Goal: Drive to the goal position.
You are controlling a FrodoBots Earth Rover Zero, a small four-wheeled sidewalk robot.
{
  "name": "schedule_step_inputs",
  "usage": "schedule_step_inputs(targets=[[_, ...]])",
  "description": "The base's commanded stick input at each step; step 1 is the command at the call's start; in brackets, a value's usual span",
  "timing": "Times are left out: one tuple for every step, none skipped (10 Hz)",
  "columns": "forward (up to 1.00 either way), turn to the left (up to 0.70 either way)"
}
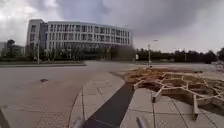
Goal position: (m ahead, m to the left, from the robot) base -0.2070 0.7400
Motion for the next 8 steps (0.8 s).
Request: schedule_step_inputs(targets=[[0.04,0.00],[0.04,0.00],[0.04,0.00],[0.04,0.00],[0.04,0.00],[0.04,0.00],[0.04,0.00],[0.04,0.00]])
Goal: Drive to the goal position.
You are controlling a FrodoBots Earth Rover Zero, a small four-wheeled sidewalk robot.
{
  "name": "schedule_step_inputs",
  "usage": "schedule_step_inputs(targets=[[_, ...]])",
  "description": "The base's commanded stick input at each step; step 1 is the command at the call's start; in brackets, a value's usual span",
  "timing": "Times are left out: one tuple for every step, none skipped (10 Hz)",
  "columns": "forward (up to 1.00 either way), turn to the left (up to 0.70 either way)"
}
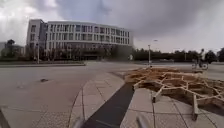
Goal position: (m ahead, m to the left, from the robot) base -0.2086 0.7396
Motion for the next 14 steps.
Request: schedule_step_inputs(targets=[[0.04,0.00],[0.04,0.00],[0.04,0.00],[0.04,0.00],[0.04,0.00],[0.04,0.00],[0.04,0.00],[0.04,0.00],[0.04,0.00],[0.04,0.00],[0.04,0.00],[0.04,0.00],[0.04,0.00],[0.04,0.00]])
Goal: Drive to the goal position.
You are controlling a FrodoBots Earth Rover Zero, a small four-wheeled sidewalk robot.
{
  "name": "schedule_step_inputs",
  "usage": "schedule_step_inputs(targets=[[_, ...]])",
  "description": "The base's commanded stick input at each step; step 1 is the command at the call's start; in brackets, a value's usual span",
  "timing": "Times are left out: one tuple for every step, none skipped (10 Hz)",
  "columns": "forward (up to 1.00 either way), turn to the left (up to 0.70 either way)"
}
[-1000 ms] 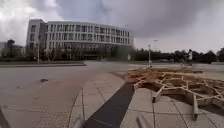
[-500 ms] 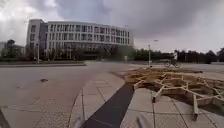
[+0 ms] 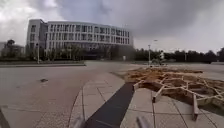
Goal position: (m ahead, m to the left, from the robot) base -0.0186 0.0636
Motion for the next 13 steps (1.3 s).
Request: schedule_step_inputs(targets=[[0.04,0.00],[0.04,0.00],[0.04,0.00],[0.04,0.00],[0.04,0.00],[0.04,0.00],[0.04,0.00],[0.04,0.00],[0.04,0.00],[0.04,0.00],[0.04,0.00],[0.04,0.00],[0.04,0.00]])
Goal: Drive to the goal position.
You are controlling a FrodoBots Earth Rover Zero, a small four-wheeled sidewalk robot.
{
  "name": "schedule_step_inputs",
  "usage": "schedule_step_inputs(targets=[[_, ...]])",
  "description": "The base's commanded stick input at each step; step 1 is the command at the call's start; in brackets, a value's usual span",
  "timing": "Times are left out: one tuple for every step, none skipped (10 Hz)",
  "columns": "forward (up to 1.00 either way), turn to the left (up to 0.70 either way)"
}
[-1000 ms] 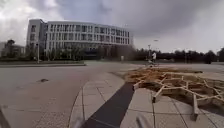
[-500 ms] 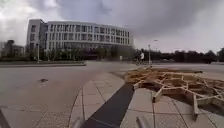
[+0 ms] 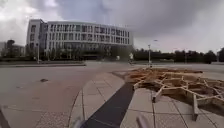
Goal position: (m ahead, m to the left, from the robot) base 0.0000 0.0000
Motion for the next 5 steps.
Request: schedule_step_inputs(targets=[[0.04,0.00],[0.04,0.00],[0.04,0.00],[0.04,0.00],[0.04,0.00]])
